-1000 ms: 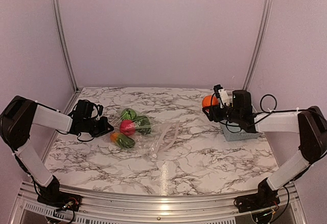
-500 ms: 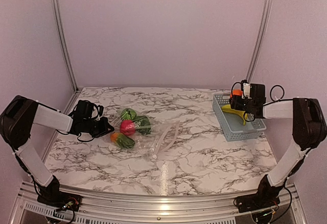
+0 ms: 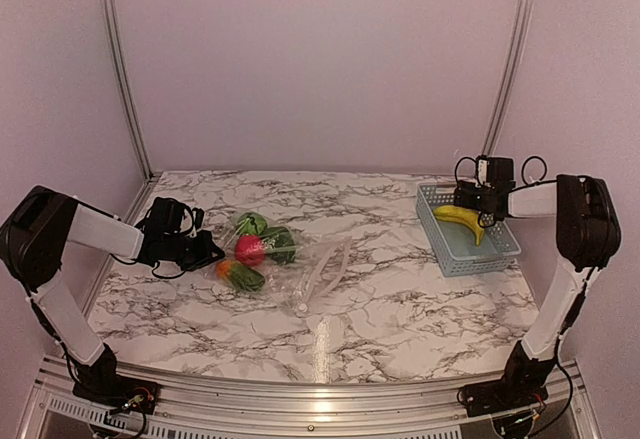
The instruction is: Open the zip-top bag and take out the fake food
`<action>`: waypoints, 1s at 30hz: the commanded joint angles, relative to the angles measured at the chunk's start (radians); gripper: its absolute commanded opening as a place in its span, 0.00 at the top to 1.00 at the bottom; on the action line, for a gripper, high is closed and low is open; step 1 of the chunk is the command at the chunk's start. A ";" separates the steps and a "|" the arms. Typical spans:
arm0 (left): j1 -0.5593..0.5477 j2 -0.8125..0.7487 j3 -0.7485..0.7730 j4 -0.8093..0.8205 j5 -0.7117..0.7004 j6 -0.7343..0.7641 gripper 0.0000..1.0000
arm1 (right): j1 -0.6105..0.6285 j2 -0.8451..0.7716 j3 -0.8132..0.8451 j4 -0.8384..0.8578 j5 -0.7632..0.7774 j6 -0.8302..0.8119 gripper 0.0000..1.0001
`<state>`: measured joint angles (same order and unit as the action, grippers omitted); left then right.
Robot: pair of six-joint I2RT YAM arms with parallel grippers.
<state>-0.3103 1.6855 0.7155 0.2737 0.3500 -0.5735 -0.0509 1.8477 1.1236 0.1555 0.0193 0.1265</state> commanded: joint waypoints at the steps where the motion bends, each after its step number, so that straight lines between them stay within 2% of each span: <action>1: 0.005 0.021 0.012 0.007 0.009 0.003 1.00 | -0.006 0.006 0.032 -0.032 0.038 -0.002 0.09; 5: 0.005 0.027 0.021 0.008 0.014 0.004 1.00 | -0.006 -0.022 0.019 -0.033 0.015 -0.012 0.08; 13: 0.005 0.041 0.023 0.022 0.025 -0.005 1.00 | 0.047 -0.149 -0.088 0.013 -0.135 -0.058 0.14; 21: 0.006 0.036 0.012 0.030 0.034 -0.002 1.00 | 0.257 -0.267 -0.243 0.155 -0.301 -0.105 0.16; 30: 0.005 0.034 0.002 0.036 0.044 0.001 1.00 | 0.536 -0.246 -0.350 0.263 -0.390 -0.203 0.24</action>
<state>-0.3103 1.7077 0.7227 0.2886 0.3779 -0.5777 0.3885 1.5852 0.7963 0.3332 -0.2993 -0.0284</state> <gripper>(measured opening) 0.006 0.782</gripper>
